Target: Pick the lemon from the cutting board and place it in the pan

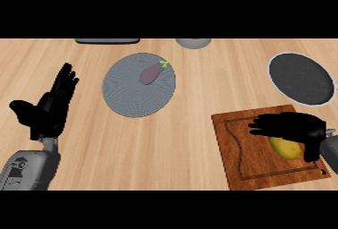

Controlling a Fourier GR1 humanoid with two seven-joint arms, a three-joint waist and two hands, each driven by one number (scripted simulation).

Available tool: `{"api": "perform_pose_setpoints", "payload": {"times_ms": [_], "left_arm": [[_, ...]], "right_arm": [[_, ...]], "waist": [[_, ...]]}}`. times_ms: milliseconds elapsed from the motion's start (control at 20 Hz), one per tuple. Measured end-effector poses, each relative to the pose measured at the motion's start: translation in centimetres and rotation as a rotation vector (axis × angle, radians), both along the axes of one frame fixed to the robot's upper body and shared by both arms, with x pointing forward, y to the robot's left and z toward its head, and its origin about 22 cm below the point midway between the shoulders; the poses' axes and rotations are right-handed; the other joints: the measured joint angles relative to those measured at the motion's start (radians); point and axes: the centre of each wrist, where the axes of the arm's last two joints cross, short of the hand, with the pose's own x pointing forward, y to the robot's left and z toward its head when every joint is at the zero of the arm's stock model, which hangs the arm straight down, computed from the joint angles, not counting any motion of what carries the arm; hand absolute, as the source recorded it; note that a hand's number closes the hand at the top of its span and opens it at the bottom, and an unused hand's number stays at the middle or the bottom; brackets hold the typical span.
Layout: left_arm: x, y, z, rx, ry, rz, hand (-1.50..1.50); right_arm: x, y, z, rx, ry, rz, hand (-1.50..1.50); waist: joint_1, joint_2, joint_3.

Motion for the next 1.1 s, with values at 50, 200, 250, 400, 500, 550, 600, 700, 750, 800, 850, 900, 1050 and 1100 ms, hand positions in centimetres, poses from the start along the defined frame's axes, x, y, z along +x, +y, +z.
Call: {"api": "perform_pose_setpoints", "payload": {"times_ms": [50, 200, 250, 400, 500, 550, 600, 700, 750, 800, 850, 900, 1050, 1100], "left_arm": [[-0.2, -0.4, 0.1, -0.003, -0.001, 0.000, 0.00], [-0.3, -0.4, 0.1, 0.000, -0.006, -0.002, 0.00], [-0.5, -0.4, 0.1, -0.003, -0.004, -0.002, 0.00], [-0.2, 0.1, 0.2, 0.002, -0.001, -0.001, 0.00], [-0.2, 0.4, 0.3, 0.002, -0.004, 0.002, 0.00], [-0.3, 0.2, 0.1, 0.002, -0.003, 0.003, 0.00], [-0.3, 0.0, 0.1, 0.006, -0.003, 0.006, 0.00], [-0.3, -0.4, 0.0, 0.008, -0.002, 0.006, 0.00], [-0.3, -0.3, 0.2, 0.005, 0.000, 0.005, 0.00], [-0.3, -0.1, 0.1, 0.002, 0.002, 0.009, 0.00], [-0.4, 0.0, -0.2, 0.004, 0.003, 0.014, 0.00], [-0.6, 0.4, -0.3, 0.005, 0.008, 0.019, 0.00], [-0.9, 0.9, -0.7, 0.004, 0.011, 0.041, 0.00], [-0.9, 1.1, -0.7, 0.004, 0.014, 0.045, 0.00]], "right_arm": [[0.1, 0.3, -0.1, -0.002, 0.007, 0.002, 1.50], [0.1, 0.5, -0.5, 0.000, 0.014, 0.045, 1.50], [0.1, 0.6, -0.5, 0.005, 0.007, 0.062, 1.50], [-0.3, 0.7, -0.8, 0.011, -0.006, 0.100, 1.50], [-0.3, 1.0, -0.8, 0.018, -0.012, 0.110, 1.50], [-0.4, 0.8, -0.6, 0.018, -0.016, 0.114, 1.50], [-0.4, 0.5, -0.6, 0.018, -0.018, 0.113, 1.50], [-0.5, 0.8, -0.9, 0.031, -0.024, 0.092, 1.50], [-0.5, 1.4, -1.2, 0.037, -0.027, 0.050, 1.50], [-0.6, 2.3, -1.5, 0.043, -0.029, -0.007, 1.50], [-0.6, 2.8, -1.8, 0.054, -0.025, -0.075, 1.50], [-0.8, 3.4, -2.3, 0.059, -0.022, -0.146, 1.50], [-1.1, 4.8, -3.1, 0.080, -0.045, -0.365, 1.50], [-1.1, 5.5, -3.1, 0.090, -0.061, -0.427, 1.50]], "waist": [[0.000, 0.000, 0.000], [0.000, -0.001, -0.001], [0.001, -0.002, -0.001], [-0.001, -0.004, -0.003], [-0.001, -0.004, -0.003], [-0.002, -0.004, -0.003], [-0.001, -0.004, -0.002], [-0.002, -0.004, -0.002], [-0.004, -0.005, -0.003], [-0.010, -0.007, -0.004], [-0.015, -0.009, -0.006], [-0.021, -0.013, -0.009], [-0.043, -0.022, -0.016], [-0.048, -0.024, -0.017]]}}
